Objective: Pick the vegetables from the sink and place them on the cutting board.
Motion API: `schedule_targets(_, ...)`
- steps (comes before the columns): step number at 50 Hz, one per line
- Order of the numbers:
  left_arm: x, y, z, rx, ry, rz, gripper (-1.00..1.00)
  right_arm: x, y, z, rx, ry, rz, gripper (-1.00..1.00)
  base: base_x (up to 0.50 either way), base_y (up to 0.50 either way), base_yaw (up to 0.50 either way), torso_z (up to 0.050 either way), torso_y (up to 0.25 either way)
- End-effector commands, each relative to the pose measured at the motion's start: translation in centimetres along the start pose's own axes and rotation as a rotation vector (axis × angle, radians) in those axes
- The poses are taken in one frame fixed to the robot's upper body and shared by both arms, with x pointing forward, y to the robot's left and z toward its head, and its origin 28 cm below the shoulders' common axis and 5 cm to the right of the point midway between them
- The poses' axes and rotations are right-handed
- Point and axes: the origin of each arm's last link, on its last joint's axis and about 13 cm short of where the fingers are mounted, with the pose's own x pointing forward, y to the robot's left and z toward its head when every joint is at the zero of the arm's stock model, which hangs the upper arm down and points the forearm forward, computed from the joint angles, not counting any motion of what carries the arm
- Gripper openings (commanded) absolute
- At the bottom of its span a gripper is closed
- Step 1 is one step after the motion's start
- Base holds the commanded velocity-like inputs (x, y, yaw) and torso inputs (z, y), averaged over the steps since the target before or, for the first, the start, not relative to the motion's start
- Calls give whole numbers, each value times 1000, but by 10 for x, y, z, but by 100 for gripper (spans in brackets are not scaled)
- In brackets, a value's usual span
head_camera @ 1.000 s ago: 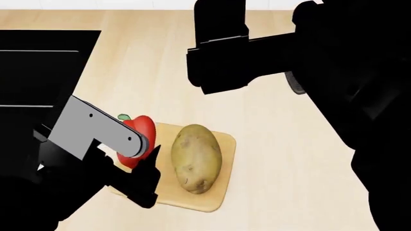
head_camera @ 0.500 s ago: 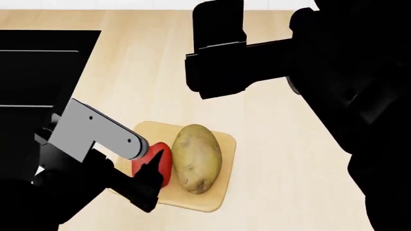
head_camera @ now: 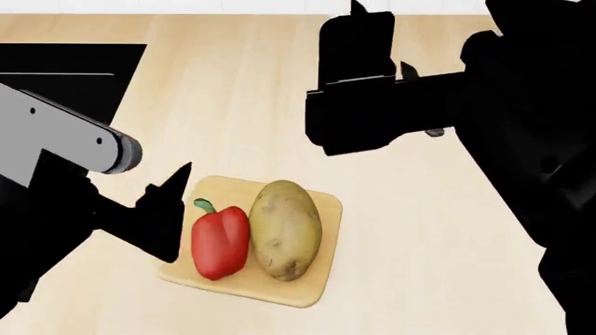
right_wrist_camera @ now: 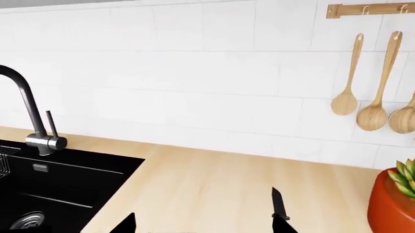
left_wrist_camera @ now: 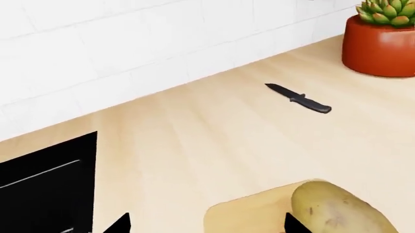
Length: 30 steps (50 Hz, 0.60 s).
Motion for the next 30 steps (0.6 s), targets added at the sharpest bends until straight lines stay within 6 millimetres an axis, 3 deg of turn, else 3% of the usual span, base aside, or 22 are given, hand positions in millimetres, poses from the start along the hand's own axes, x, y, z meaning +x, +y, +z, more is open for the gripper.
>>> schedule_targets(1,-22,26,31,-61,-95,32,100,-10,-7,-5,-36,-24,-19,100,0,0,0,0,0)
schedule_targets(7,-32,32,64,-71,-167,59,100,-7,-16,2,-54,-40,-52,100,0,0,0,0,0)
schedule_targets(16,-49,59,106,-102,-258,132,100,-8,-22,10,-67,-54,-91,100,0,0,0,0,0)
schedule_targets(19,-52,66,123,-106,-279,140,100,-13,-24,22,-52,-75,-100,100,0,0,0,0,0)
schedule_targets(23,-51,67,134,-98,-296,163,100,-16,-25,43,-70,-100,-103,100,0,0,0,0,0)
schedule_targets(30,-58,69,146,-90,-315,175,100,-22,-33,57,-58,-117,-126,100,0,0,0,0,0)
